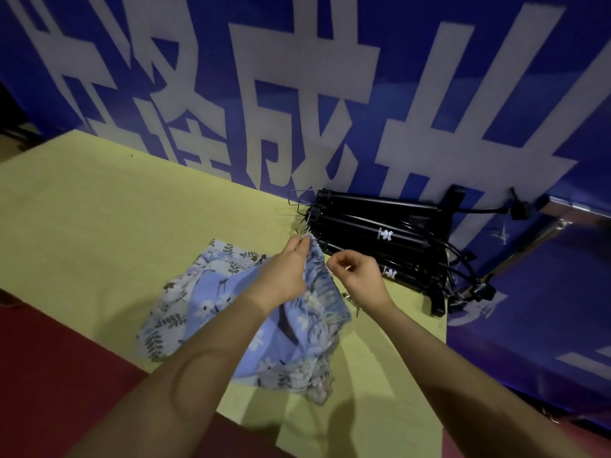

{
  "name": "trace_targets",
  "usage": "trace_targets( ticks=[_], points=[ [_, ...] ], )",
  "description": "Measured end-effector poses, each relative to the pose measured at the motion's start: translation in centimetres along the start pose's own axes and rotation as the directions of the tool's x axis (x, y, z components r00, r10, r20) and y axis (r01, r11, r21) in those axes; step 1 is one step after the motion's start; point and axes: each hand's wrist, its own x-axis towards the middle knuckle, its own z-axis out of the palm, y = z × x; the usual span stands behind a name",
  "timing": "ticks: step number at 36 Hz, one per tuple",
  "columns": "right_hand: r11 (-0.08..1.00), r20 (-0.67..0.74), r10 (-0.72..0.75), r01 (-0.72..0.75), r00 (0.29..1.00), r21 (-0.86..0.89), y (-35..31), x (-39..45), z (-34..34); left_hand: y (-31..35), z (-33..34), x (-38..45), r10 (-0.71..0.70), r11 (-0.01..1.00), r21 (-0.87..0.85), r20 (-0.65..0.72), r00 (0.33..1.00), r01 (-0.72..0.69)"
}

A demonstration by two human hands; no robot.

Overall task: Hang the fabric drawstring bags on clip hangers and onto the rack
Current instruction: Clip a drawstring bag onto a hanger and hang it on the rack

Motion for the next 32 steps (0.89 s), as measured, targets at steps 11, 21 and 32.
trace_targets(
  ticks=[11,21,32],
  points=[
    [0.922,0.135,-0.159,0.196,0.978,-0.334,-2.0,-1.3,2.1,0.2,-2.1,-3.1,0.041,0.996,-0.075,-0.080,0.996,-0.047],
    [0.956,0.304,-0.125,0.197,0.944,-0.217,-3.4,0.4,0.2,2.1,-2.1,-1.8,-0.022,1.000,0.014,-0.138,0.990,0.024],
    [0.909,0.249,-0.153,0.235,0.956,-0.343,0.0,3.2,-3.9,5.4,-0.1,1.3,-0.139,0.945,0.271,-0.164,0.977,0.180]
  ],
)
